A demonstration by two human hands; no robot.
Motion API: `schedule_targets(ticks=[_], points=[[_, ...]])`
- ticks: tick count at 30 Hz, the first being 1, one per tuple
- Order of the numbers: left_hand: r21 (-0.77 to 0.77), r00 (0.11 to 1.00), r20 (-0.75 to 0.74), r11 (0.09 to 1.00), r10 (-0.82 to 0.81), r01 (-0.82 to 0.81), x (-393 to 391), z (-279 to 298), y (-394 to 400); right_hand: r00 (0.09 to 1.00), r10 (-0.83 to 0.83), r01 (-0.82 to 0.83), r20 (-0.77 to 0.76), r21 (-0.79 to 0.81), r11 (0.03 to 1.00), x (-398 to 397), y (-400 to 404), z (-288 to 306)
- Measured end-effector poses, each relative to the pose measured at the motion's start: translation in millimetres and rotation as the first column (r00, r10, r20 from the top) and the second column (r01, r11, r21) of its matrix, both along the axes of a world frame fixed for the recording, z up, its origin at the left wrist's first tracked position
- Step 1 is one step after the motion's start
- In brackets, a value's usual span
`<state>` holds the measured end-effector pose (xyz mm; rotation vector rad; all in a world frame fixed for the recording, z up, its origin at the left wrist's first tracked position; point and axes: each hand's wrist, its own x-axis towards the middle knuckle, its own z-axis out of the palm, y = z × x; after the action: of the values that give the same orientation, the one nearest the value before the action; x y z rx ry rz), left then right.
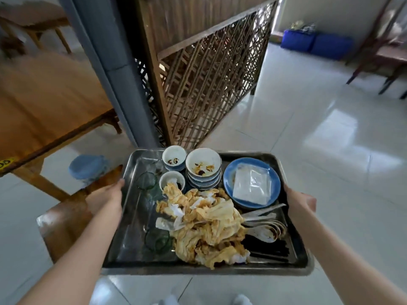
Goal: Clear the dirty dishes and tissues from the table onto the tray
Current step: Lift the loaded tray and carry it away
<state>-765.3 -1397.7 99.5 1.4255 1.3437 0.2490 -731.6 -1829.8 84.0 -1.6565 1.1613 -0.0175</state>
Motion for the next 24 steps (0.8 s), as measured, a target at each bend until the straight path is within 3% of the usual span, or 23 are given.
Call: schedule_targets(ticks=[4,11,15,19,24], points=[[0.039,0.999,0.027,0.999,-0.027,0.026,32,2,-67,0.989,-0.145,0.145,-0.005,0.013,0.989,20,-67,16],[0.095,0.998,0.015,0.994,-0.063,0.062,113,4,-163,0.973,-0.233,0.233,0.001,-0.006,0.973,73,-163,26],[0.091,0.986,-0.018,0.981,-0.167,0.168,172,7,-203,0.969,-0.247,0.248,0.012,-0.012,0.969,111,-201,25],[0.17,0.991,-0.005,0.977,-0.132,0.131,246,13,-241,0.948,-0.317,0.317,0.026,0.017,0.948,158,-230,19],[0.159,0.941,-0.053,0.928,-0.334,0.338,368,21,-277,0.88,-0.475,0.475,0.021,0.015,0.88,233,-251,15]])
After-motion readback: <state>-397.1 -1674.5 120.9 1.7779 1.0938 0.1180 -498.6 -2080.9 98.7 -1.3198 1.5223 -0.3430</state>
